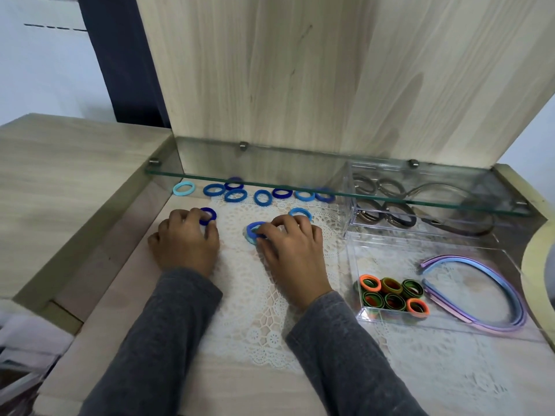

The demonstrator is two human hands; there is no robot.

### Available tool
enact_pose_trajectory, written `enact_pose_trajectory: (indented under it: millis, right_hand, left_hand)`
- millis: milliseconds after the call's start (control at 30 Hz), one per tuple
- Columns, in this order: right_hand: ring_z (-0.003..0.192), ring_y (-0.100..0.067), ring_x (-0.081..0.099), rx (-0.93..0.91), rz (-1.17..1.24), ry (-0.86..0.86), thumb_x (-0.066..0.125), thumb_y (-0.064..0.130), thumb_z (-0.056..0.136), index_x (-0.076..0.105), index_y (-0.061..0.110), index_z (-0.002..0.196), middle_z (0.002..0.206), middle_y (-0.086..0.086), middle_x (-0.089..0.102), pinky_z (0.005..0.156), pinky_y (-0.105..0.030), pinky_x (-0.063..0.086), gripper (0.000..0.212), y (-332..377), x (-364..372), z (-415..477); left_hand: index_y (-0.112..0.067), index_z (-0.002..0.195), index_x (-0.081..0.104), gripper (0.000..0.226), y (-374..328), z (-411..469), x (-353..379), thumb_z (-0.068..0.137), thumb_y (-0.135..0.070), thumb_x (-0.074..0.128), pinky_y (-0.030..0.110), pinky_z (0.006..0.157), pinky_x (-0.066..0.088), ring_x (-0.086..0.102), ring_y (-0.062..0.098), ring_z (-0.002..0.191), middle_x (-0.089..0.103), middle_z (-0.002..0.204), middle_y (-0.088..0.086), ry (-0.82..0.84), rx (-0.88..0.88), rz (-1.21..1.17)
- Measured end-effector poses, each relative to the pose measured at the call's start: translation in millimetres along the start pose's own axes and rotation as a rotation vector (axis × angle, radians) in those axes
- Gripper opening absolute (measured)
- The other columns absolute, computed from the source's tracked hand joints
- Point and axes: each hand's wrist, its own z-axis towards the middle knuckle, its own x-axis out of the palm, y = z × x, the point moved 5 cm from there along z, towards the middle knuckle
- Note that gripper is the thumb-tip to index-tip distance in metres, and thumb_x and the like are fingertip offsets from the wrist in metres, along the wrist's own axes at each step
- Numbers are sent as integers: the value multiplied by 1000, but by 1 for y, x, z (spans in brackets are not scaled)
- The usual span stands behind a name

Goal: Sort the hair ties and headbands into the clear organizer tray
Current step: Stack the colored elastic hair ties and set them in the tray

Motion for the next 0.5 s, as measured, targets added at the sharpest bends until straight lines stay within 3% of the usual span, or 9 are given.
enact_pose_trajectory:
  millis: [333,500]
  right_hand:
    - [96,-20,49,2,-18,4,52,42,91,67,30,98,98,7,61,81,-38,39,21,1,1,2]
    - [98,-15,45,34,14,12,46,48,91,65,32,99,101,10,57,82,-35,36,26,-1,-2,0]
  left_hand:
    - [-15,108,66,23,-6,-4,0,89,-27,62,44,81,41,58,30,95,66,106,9,-42,136,34]
    - [-13,107,67,21,-11,-5,0,89,-24,64,41,73,43,59,30,86,66,100,10,-86,250,-27]
